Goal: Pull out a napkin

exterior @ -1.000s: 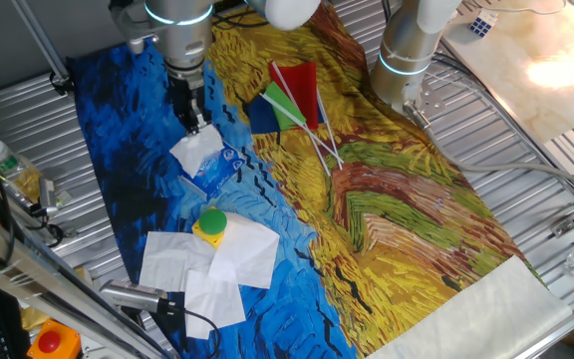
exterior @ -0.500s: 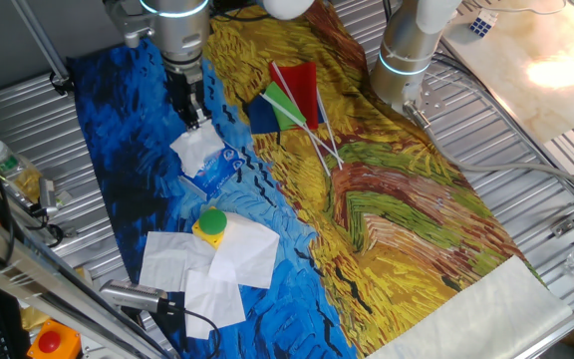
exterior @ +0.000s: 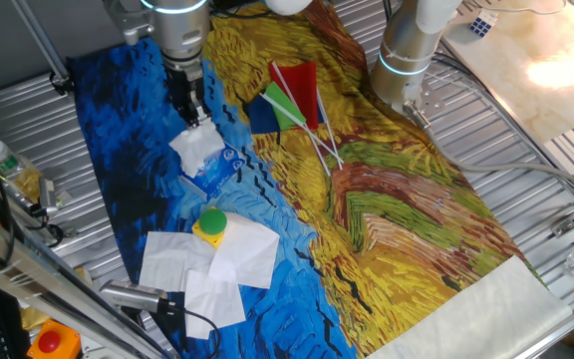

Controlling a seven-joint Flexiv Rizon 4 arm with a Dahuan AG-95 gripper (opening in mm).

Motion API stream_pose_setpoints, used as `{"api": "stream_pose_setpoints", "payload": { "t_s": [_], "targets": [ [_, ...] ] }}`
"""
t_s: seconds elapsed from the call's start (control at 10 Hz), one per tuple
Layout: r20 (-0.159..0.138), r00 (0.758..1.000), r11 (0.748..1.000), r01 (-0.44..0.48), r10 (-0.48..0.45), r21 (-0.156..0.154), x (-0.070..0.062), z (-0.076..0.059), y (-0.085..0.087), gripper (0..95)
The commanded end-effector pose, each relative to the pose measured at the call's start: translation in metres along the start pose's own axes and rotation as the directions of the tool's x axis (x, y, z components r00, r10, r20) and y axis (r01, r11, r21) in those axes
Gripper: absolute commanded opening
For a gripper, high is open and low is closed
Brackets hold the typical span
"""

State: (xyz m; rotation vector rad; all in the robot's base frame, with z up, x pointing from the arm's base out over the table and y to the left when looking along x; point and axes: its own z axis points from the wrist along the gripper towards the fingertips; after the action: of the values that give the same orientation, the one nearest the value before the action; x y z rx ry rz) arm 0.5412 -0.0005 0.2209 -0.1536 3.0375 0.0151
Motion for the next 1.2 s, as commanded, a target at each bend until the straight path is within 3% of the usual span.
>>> {"api": "stream_pose_setpoints", "payload": {
  "t_s": [0.1,0.3,0.5,0.8,1.2],
  "targets": [
    [-0.009,1.000,1.000,-0.001,0.001,-0.001,0.000,-0.005,0.001,0.0],
    [-0.024,1.000,1.000,0.003,-0.003,-0.005,0.002,-0.017,0.003,0.0],
    [-0.025,1.000,1.000,0.008,-0.008,-0.009,0.003,-0.020,0.003,0.0],
    [-0.023,1.000,1.000,-0.003,0.003,-0.012,0.001,-0.019,0.008,0.0],
    [-0.019,0.999,0.999,-0.048,0.048,-0.008,-0.007,-0.013,0.033,0.0]
  ]
}}
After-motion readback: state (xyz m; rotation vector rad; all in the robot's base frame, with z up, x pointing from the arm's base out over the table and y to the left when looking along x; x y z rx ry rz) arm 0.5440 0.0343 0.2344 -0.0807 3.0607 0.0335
